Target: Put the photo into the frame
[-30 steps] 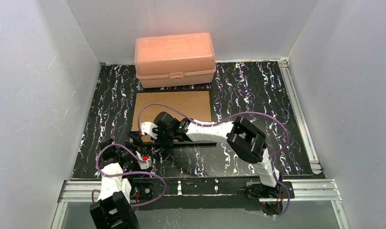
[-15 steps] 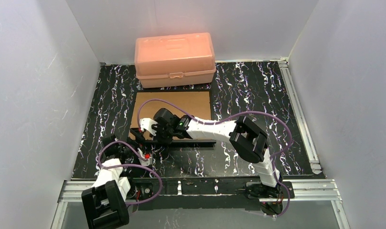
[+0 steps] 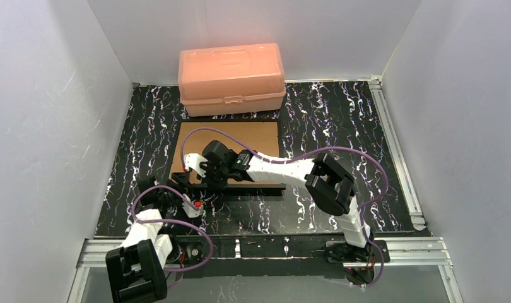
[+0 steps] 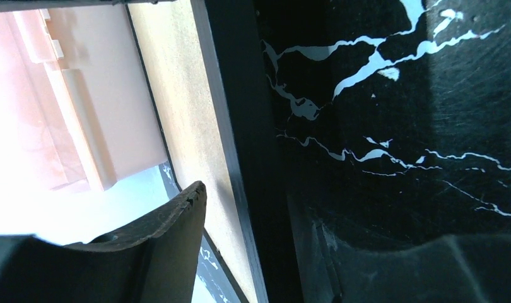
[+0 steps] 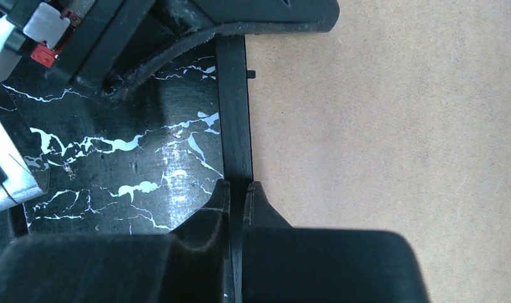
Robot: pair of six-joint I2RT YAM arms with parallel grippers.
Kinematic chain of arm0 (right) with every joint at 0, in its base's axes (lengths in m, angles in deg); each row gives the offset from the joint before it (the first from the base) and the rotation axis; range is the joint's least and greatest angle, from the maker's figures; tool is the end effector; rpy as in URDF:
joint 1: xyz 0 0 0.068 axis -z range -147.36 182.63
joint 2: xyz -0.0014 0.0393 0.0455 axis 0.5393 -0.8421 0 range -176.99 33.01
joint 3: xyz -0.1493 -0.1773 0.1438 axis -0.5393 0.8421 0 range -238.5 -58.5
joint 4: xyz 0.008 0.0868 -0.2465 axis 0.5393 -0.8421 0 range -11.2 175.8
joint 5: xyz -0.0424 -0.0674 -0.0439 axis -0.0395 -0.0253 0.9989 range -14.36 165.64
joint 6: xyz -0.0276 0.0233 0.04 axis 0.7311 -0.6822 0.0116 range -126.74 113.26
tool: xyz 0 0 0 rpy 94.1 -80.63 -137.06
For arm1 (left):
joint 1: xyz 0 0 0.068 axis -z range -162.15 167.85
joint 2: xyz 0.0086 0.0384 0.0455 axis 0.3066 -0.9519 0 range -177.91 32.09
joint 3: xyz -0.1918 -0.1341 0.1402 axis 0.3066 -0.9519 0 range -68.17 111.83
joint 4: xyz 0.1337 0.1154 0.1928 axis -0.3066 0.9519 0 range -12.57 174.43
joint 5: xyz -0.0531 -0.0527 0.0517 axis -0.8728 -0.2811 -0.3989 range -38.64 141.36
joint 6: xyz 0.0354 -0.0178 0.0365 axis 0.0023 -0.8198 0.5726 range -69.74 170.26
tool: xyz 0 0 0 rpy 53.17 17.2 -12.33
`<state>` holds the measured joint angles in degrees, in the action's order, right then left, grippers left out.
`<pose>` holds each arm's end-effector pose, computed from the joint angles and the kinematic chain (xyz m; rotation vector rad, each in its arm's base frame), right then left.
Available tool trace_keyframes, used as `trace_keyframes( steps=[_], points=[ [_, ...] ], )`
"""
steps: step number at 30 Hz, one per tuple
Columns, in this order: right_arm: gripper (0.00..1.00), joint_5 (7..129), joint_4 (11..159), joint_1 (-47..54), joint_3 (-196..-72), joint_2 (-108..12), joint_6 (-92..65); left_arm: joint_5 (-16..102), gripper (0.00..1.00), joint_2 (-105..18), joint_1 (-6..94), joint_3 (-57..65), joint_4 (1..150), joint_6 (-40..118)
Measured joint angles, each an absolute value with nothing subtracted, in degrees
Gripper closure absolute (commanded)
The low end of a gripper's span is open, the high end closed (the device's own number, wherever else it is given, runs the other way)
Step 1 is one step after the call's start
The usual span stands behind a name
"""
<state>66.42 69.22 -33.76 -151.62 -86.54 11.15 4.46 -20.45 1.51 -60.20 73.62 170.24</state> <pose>0.1854 0.4386 0.2134 -1.6648 1.7148 0.6020 0.1518 0.0175 0.1297 1.8510 0.9408 0.5377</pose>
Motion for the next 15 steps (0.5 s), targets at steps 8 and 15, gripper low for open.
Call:
trace_keyframes(
  steps=[8,15],
  points=[
    [0.39,67.7,70.7,-33.8,-149.8,-83.7,10.4,5.9,0.57,-19.1,2.3,-60.1,74.9,170.0],
    [0.01,74.5,75.8,-33.8,-141.3,-71.2,16.0,6.4,0.60,-16.3,2.7,-59.2,76.6,169.6]
  ],
)
